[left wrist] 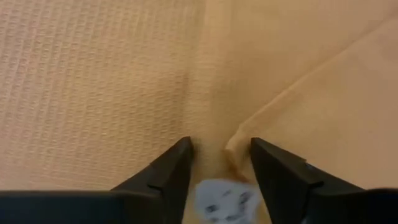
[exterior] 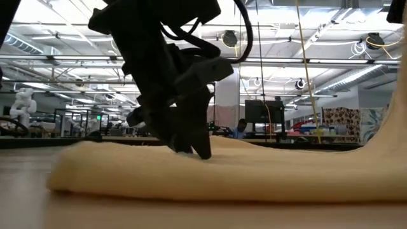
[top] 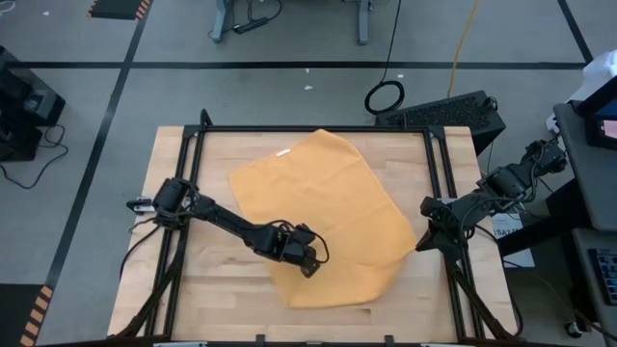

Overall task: Roll towel
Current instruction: Fold the yellow towel

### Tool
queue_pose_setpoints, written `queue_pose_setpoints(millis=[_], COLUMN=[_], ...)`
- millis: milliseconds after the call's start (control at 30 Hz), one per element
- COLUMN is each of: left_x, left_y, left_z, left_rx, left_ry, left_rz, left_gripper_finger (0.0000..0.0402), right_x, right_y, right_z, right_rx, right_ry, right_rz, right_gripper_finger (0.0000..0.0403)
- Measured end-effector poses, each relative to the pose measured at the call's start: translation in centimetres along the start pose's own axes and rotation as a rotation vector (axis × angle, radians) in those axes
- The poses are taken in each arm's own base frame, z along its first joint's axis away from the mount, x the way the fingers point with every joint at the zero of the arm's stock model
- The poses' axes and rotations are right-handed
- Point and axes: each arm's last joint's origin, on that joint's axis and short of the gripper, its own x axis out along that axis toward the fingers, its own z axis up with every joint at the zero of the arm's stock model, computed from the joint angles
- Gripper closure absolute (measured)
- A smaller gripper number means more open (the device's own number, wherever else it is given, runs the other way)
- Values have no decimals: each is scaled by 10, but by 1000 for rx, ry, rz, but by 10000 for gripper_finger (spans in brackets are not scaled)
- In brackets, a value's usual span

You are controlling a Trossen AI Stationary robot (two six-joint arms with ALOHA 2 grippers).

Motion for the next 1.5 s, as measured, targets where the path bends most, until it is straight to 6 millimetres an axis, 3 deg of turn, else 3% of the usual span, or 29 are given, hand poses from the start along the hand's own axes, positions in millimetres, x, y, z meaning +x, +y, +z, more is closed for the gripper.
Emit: queue_pose_setpoints(millis=[267, 400, 533, 833, 1200, 1500], left_x=[-3, -9, -18, -29, -25, -9], left_y=[1, 2, -5, -25, -26, -26], left_z=[-3, -2, -5, -17, -17, -23], left_rx=[10, 12, 22, 51, 101, 125], left_ry=[36, 53, 56, 12, -35, -2], left_rz=[11, 3, -41, -155, -129, -131], left_gripper_finger=[354, 373, 343, 221, 228, 229], right_x=[0, 0, 0, 0, 0, 0], right_y=[0, 0, 0, 0, 0, 0], right_z=[0, 0, 0, 0, 0, 0], right_rx=[7, 17, 17, 16, 2, 12], right_ry=[0, 0, 0, 0, 0, 0], right_rz=[0, 0, 0, 0, -1, -1], right_gripper_finger=[403, 403, 403, 403, 403, 403])
